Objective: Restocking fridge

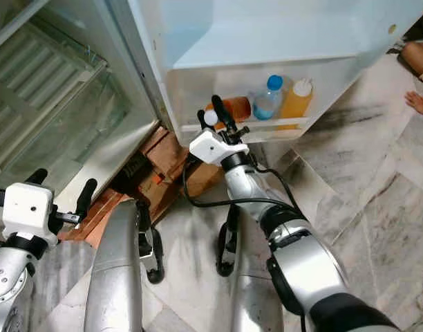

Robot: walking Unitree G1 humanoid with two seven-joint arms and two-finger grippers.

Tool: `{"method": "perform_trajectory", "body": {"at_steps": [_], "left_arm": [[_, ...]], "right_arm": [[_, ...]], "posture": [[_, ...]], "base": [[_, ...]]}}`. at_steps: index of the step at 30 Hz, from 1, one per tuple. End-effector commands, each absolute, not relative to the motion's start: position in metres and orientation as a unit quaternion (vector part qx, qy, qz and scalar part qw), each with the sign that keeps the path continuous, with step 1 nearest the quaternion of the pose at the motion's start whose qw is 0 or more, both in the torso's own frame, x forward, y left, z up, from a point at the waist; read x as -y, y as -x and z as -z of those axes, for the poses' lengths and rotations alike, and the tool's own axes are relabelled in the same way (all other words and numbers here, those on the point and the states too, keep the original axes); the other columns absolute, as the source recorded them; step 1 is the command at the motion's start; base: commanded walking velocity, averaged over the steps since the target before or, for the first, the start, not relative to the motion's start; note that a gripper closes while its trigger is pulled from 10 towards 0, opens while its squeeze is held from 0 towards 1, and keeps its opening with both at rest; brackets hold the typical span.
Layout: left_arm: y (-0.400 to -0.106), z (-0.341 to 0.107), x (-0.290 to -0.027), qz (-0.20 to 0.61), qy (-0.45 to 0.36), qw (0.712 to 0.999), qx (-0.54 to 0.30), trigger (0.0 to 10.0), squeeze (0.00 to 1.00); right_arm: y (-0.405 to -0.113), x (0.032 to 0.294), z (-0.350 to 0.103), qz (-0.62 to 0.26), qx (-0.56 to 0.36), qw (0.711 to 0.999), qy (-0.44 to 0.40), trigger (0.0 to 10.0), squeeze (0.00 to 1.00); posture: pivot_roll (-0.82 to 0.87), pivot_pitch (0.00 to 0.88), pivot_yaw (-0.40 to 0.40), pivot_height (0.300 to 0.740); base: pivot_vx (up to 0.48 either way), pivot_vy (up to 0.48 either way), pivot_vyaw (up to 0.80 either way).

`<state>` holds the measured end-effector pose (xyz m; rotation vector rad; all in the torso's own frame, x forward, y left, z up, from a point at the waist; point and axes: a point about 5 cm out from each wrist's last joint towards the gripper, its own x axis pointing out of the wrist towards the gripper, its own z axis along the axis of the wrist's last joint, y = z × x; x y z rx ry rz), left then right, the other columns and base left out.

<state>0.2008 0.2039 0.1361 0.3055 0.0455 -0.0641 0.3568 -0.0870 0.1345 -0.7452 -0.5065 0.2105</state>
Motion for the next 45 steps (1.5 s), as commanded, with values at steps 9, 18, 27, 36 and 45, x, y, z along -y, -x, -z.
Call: {"method": "perform_trajectory", "body": {"at_steps": [9,18,27,36,45], "left_arm": [[-0.201,-0.130,-0.203,0.037,-0.152,0.987,-0.039,10.0,0.00],[-0.207,-0.127,-0.202,0.041,-0.151,0.987,-0.038,10.0,0.00],[-0.211,-0.126,-0.202,0.042,-0.153,0.987,-0.036,10.0,0.00],[-0.217,-0.126,-0.201,0.044,-0.154,0.987,-0.030,10.0,0.00],[-0.219,-0.125,-0.201,0.046,-0.156,0.986,-0.030,10.0,0.00]], "right_arm": [[-0.362,0.116,-0.117,-0.021,0.124,0.954,0.273,10.0,0.00],[-0.374,0.148,-0.127,0.053,0.080,0.958,0.270,10.0,0.00],[-0.379,0.153,-0.127,0.078,0.036,0.965,0.248,10.0,0.00],[-0.382,0.168,-0.125,0.113,-0.018,0.968,0.223,10.0,0.00],[-0.385,0.179,-0.129,0.133,-0.044,0.968,0.208,10.0,0.00]], "posture": [[0.25,0.461,0.023,0.582],[0.24,0.438,0.029,0.582],[0.24,0.424,0.031,0.582],[0.24,0.407,0.038,0.582],[0.24,0.401,0.044,0.582]], "base": [[0.000,0.000,0.00],[0.000,0.000,0.00],[0.000,0.000,0.00],[0.000,0.000,0.00],[0.000,0.000,0.00]]}}
